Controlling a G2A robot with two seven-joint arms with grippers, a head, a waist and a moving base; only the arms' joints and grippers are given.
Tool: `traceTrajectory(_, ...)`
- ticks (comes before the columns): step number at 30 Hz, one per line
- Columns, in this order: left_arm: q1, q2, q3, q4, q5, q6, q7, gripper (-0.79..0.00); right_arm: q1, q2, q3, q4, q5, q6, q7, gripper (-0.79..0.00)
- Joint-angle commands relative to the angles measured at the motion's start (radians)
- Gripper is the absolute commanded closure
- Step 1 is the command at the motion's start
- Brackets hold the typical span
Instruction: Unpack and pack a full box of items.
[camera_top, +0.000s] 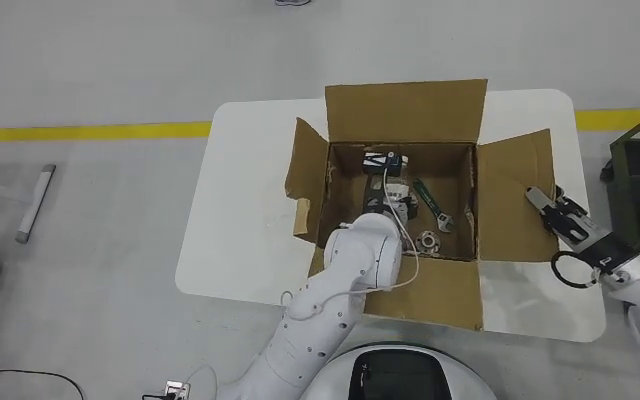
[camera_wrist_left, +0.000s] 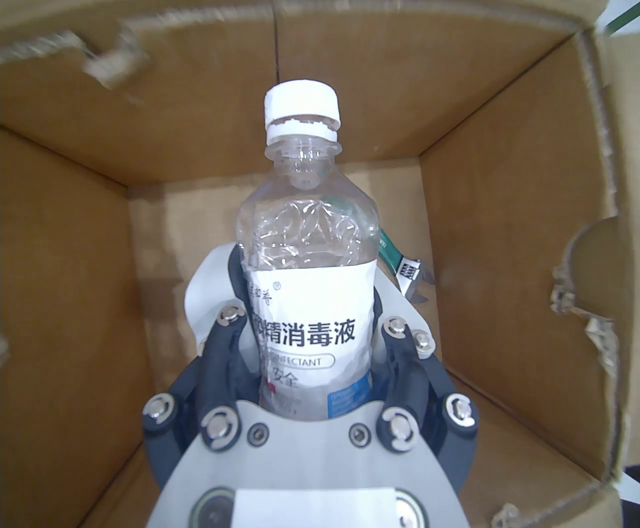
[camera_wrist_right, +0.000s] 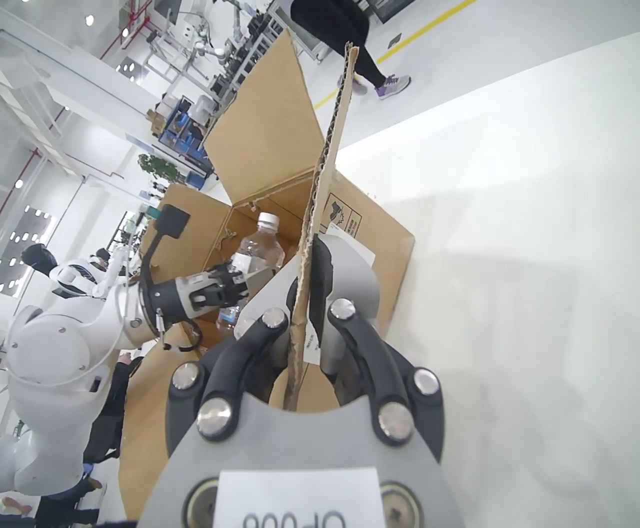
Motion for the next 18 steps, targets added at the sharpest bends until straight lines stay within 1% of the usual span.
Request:
traceTrajectory(1,0.014,0.004,-0.024,-0.06,0.012,-0.007,-0.016,0.0,0.0,0.002,0.022,-0.001,0.003,-0.003,0.016,0.0)
traceTrajectory(9,0.061,0.019,-0.089,-0.233,0.098,-0.058,-0.067,0.0,0.001,0.01,0.073,0.012,-0.004,-0.004,0.065,0.0)
traceTrajectory(10,0.065,0.02,-0.098,-0.25,0.112,-0.065,-0.071,0.0,0.001,0.01,0.077,0.013,-0.012,-0.002,0.067,-0.105)
traceTrajectory(11,0.068,0.022,-0.11,-0.269,0.13,-0.07,-0.072,0.0,0.001,0.011,0.08,0.01,-0.025,-0.001,0.07,-0.369)
traceTrajectory(12,0.073,0.024,-0.121,-0.287,0.134,-0.074,-0.074,0.0,0.001,0.011,0.082,0.01,-0.027,-0.001,0.069,-0.785)
traceTrajectory(14,0.082,0.025,-0.148,-0.326,0.126,-0.082,-0.082,0.0,-0.001,0.011,0.09,0.012,-0.026,0.013,0.059,-0.785)
traceTrajectory(18,0.089,0.031,-0.192,-0.403,0.164,-0.109,-0.101,0.0,-0.006,0.011,0.11,-0.011,-0.031,0.021,0.035,-0.785)
